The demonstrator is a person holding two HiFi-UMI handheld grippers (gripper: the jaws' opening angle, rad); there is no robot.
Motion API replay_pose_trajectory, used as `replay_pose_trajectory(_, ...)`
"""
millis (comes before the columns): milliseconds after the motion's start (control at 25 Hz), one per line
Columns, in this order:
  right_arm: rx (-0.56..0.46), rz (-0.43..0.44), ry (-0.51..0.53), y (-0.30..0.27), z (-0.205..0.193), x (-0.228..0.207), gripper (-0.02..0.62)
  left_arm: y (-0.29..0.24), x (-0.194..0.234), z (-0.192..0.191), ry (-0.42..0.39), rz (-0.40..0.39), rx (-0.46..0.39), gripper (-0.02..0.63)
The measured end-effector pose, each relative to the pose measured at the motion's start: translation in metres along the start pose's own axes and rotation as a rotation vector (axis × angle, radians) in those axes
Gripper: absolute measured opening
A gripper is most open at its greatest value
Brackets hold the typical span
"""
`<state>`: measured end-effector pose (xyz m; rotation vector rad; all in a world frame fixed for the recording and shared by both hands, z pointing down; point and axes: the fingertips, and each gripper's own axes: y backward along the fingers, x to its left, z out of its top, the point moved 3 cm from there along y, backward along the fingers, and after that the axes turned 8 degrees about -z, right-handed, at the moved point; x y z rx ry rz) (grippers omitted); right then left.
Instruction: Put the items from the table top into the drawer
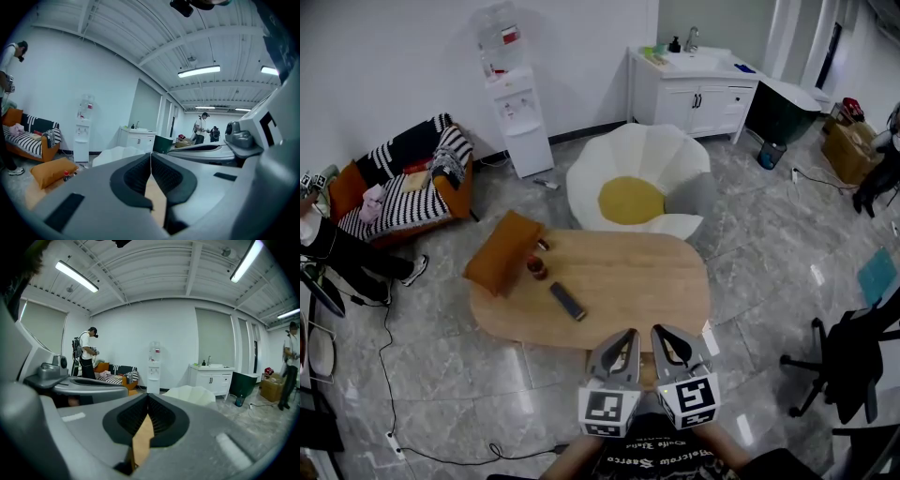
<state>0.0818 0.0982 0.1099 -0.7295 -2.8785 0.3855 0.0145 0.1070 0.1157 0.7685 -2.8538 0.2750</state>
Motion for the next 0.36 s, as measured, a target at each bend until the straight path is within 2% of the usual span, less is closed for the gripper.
replay_pose_trajectory(360,0.003,-0.004,-0.016,0.0005,-0.0046,-0.0025,0.003,-0.004,-0.0019,-0.0062,0.015,-0.001,0.009,0.011)
